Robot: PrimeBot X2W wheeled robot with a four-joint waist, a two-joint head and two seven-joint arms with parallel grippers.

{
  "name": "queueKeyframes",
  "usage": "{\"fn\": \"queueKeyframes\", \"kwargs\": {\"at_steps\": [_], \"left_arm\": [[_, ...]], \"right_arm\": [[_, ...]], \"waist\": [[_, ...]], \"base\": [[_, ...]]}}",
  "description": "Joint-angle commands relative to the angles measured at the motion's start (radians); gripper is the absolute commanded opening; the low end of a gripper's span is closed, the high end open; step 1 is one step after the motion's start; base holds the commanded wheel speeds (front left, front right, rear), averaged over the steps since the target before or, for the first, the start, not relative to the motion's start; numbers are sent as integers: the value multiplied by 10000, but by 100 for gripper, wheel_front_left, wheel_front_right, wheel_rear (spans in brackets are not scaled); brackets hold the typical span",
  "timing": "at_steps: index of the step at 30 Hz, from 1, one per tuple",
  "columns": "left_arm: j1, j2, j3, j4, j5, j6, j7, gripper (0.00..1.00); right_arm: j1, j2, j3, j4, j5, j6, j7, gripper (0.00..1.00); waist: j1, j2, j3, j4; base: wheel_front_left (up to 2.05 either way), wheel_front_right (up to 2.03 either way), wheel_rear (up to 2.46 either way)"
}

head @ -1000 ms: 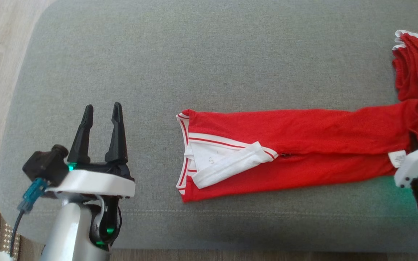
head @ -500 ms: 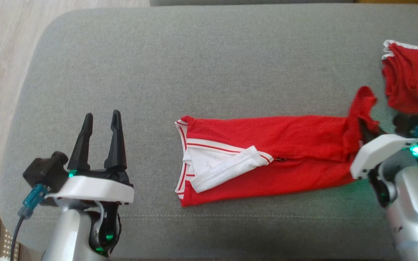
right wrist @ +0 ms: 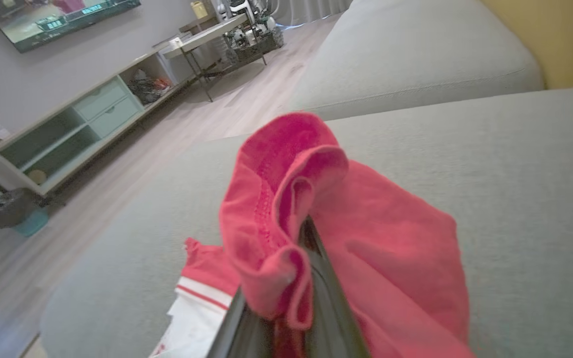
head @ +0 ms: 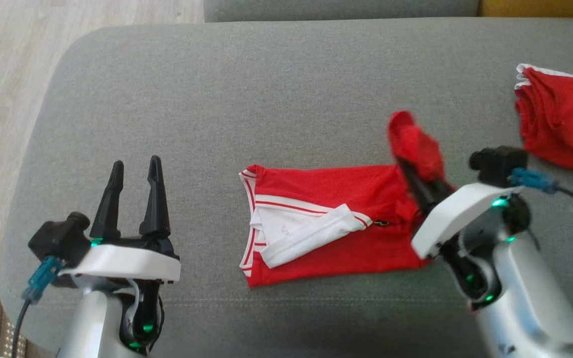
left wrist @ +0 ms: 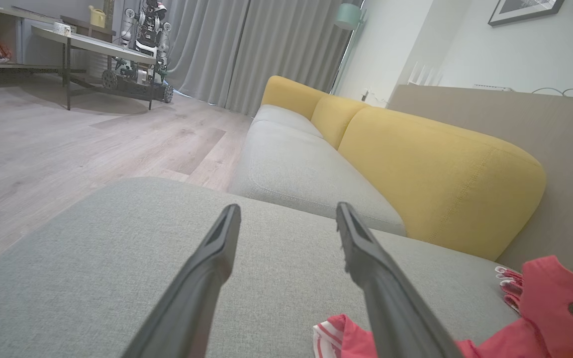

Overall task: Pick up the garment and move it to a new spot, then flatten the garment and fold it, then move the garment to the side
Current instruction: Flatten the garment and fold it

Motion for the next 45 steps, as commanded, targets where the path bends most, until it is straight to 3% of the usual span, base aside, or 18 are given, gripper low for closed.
{"fn": "queueKeyframes", "kwargs": {"at_steps": [1,8,13,18,39,41,45], "left_arm": [[-255,72,346,-293,-64,-4,-122,100],[-288,72,340,-312,-168,10,-122,100],[-324,72,293,-294,-268,33,-122,100],[-410,72,159,-287,-399,101,-122,100],[-615,72,-458,-174,-661,257,-122,100],[-623,72,-448,-170,-651,262,-122,100],[-552,72,-349,-141,-605,257,-122,100]], "right_arm": [[-90,103,223,-474,125,-4,74,0],[144,374,911,-1056,891,-4,496,0],[75,384,1577,-886,1636,-4,202,0],[-260,386,2578,-93,2515,-4,-412,0],[-1939,388,5118,4145,5076,-4,-3299,0],[-2058,388,5404,4373,5503,-4,-3432,100],[-2371,388,5845,4820,6080,-4,-3832,100]], "waist": [[0,0,-29,6],[0,0,57,134],[0,0,226,286],[0,0,430,485],[0,0,896,1613],[0,0,886,1651],[0,0,788,1590]], "base": [[0,0,0],[0,0,0],[0,0,0],[0,0,0],[0,0,0],[0,0,0],[0,0,0]]}}
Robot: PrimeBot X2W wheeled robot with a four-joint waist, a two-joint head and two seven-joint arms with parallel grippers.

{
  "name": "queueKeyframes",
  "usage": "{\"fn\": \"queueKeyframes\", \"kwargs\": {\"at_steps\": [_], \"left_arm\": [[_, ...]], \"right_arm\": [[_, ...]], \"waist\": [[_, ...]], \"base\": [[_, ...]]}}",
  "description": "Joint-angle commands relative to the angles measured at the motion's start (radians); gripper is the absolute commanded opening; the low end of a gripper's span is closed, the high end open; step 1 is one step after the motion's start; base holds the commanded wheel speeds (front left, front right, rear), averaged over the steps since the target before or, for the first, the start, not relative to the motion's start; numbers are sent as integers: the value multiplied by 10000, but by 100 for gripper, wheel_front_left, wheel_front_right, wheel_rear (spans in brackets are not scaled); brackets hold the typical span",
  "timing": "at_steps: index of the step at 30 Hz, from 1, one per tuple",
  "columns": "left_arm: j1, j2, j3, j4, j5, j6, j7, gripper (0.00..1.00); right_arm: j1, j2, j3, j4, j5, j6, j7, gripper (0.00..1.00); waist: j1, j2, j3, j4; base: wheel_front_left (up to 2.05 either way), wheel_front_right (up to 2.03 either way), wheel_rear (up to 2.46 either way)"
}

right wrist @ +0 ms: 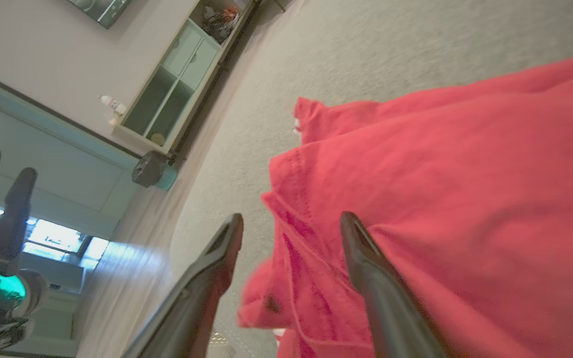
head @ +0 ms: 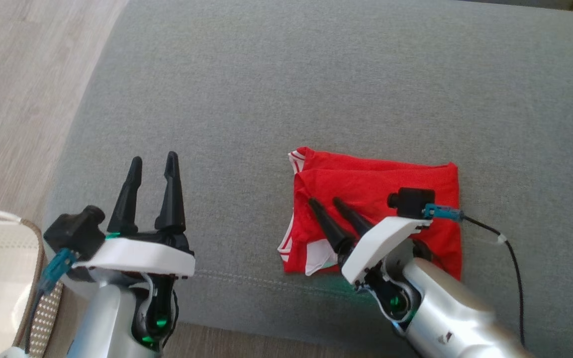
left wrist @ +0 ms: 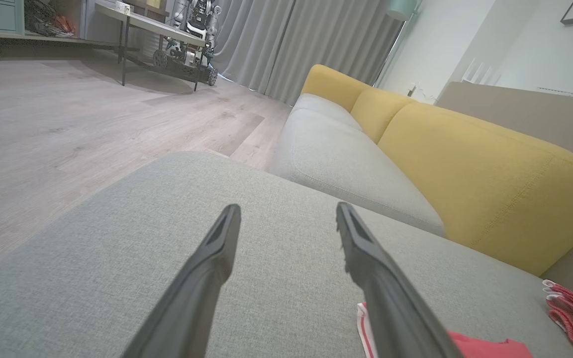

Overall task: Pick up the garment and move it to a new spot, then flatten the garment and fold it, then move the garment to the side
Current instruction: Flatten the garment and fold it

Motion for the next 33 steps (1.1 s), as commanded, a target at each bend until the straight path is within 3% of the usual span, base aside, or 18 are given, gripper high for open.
{"fn": "queueKeyframes", "kwargs": {"at_steps": [1,5,11,17,21,25,33], "left_arm": [[-275,77,354,-276,49,17,-122,100],[-245,77,472,-293,93,26,-122,100],[-143,77,631,-335,156,-5,-122,100],[-153,77,720,-379,179,-37,-122,100],[-211,77,767,-443,187,-37,-122,100],[-286,77,740,-521,209,-40,-122,100],[-332,77,564,-533,241,-87,-122,100]], "right_arm": [[-391,171,124,-145,75,-2,-188,100],[-830,171,173,276,200,-2,-476,100],[-1477,152,-379,1007,-588,-2,-765,100],[-1854,-802,-1186,885,-2305,-2,-882,100],[-1658,-1722,-2150,76,-4195,-2,-892,100],[-793,-2116,-3394,-1051,-5753,-2,-894,100],[1258,-1948,-5573,-3369,-8092,-2,-895,100]], "waist": [[0,0,-33,-49],[0,0,-138,-219],[0,0,-320,-613],[0,0,-386,-1028],[0,0,-364,-1263],[0,0,-305,-1435],[0,0,-337,-1633]], "base": [[0,0,0],[0,0,0],[0,0,0],[0,0,0],[0,0,0],[0,0,0],[0,0,0]]}}
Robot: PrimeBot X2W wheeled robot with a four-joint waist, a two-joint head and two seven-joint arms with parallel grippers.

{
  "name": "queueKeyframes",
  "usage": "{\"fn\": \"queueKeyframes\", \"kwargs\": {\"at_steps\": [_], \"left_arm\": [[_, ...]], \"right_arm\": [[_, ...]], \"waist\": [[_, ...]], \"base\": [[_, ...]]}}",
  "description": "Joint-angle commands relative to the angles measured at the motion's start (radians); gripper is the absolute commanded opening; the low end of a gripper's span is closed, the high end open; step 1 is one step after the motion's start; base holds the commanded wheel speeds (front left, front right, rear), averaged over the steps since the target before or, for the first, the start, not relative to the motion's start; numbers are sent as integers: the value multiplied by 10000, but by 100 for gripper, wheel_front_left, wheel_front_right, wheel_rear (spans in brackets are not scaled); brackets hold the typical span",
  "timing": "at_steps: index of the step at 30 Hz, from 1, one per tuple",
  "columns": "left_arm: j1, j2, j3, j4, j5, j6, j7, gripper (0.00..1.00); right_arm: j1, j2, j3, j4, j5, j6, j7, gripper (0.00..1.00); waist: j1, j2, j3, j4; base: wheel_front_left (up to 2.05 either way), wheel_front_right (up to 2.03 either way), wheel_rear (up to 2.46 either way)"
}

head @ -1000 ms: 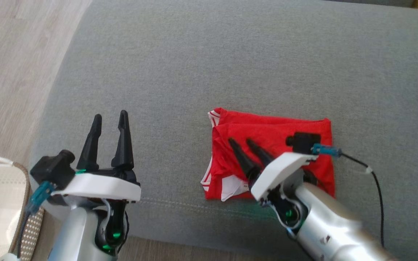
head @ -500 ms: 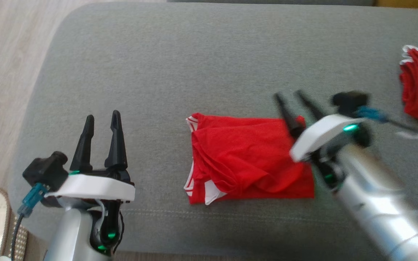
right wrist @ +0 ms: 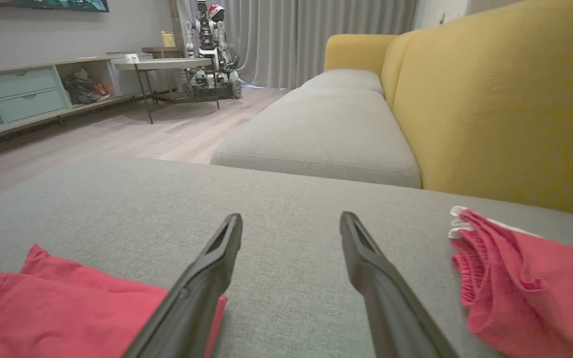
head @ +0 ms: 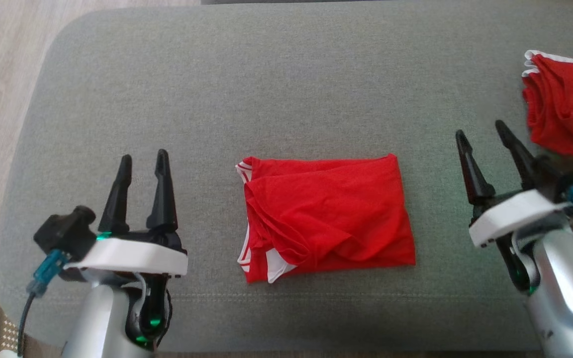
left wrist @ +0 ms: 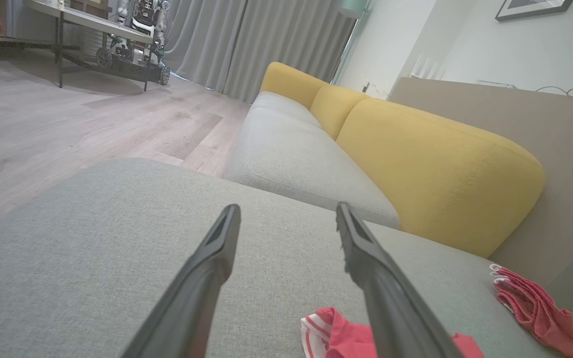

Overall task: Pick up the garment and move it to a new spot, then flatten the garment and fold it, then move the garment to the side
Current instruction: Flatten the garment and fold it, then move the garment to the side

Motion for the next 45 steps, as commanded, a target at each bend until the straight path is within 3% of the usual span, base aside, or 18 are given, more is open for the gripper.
{"fn": "queueKeyframes", "kwargs": {"at_steps": [1,7,17,38,45], "left_arm": [[-381,77,229,-389,95,-56,-122,100],[-273,77,40,-476,120,-71,-122,100],[187,77,-299,-629,295,9,-122,100],[278,77,-375,-682,274,66,-122,100],[240,77,-426,-634,273,48,-122,100]], "right_arm": [[-5,121,-92,-636,-316,-4,-92,100],[1235,834,-1194,-1731,-1229,-4,-92,100],[1994,1526,-1555,-2138,-1754,-4,-93,100],[2063,1668,-1642,-2133,-1754,-4,-93,100],[2066,1836,-1280,-1402,-1184,-4,-93,100]], "waist": [[0,0,-20,-19],[0,0,-72,-84],[0,0,-234,-118],[0,0,-179,0],[0,0,-102,75]], "base": [[0,0,0],[0,0,0],[0,0,0],[0,0,0],[0,0,0]]}}
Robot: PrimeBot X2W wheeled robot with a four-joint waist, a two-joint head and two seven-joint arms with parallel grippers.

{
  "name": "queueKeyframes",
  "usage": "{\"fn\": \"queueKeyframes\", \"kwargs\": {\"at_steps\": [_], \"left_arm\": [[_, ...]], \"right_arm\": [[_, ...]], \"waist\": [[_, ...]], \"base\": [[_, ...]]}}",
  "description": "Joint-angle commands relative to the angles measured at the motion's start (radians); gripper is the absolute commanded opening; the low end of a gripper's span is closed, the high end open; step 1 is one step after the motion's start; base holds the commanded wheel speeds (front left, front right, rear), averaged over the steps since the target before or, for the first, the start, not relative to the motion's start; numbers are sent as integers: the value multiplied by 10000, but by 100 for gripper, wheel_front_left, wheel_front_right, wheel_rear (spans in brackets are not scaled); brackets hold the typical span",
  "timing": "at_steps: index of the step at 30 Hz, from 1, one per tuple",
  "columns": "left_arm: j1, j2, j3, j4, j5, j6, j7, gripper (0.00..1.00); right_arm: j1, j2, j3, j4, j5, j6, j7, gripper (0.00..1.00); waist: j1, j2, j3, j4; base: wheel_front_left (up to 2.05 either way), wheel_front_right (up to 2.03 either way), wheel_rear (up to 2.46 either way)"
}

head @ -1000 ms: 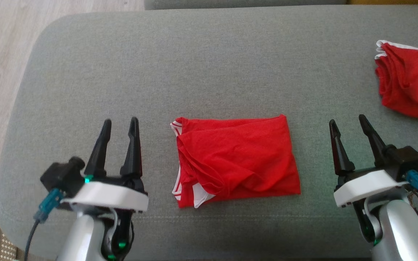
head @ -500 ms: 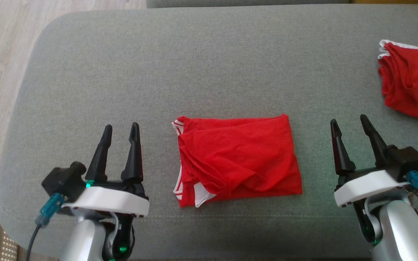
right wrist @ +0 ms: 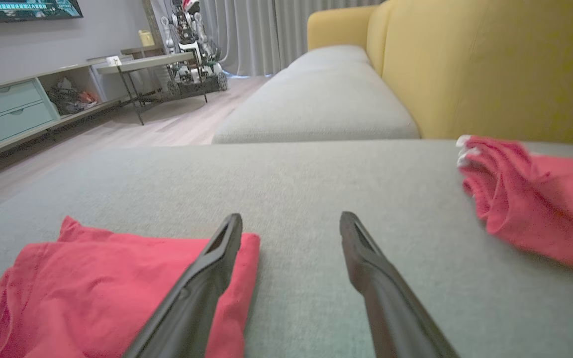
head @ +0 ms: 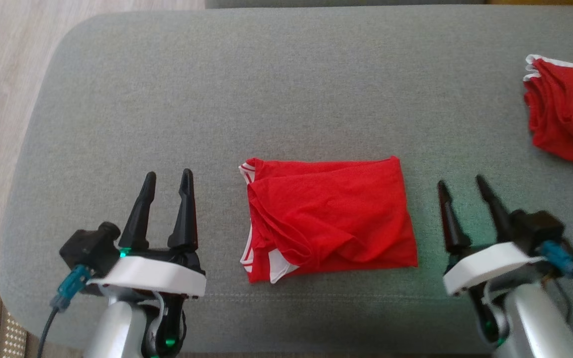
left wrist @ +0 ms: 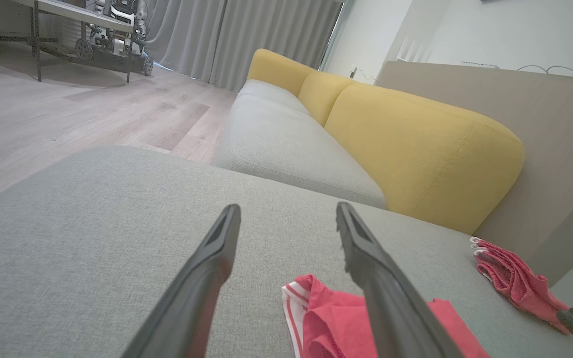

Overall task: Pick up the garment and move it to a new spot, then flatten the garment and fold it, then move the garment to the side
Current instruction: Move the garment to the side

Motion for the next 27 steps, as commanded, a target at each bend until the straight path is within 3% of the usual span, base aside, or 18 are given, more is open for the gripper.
{"fn": "queueKeyframes", "kwargs": {"at_steps": [1,20,21,22,23,27], "left_arm": [[-360,74,235,-294,6,-17,-122,100],[-690,74,-72,-255,-20,85,-122,100],[-696,74,-79,-265,-20,90,-122,100],[-702,74,-81,-275,-20,97,-122,100],[-709,74,-83,-285,-20,105,-122,100],[-710,74,-103,-279,20,122,-122,100]], "right_arm": [[-91,90,370,-80,245,-4,-93,100],[-1690,154,1900,3332,2706,-4,416,100],[-1745,114,2040,3441,2748,-4,437,84],[-1805,46,2178,3527,2735,-4,420,21],[-1867,-34,2301,3584,2673,-4,368,0],[-2173,-405,2629,3734,2085,-4,105,0]], "waist": [[0,0,53,40],[0,0,761,783],[0,0,788,809],[0,0,815,827],[0,0,837,839],[0,0,873,797]], "base": [[0,0,0],[0,0,0],[0,0,0],[0,0,0],[0,0,0],[0,0,0]]}}
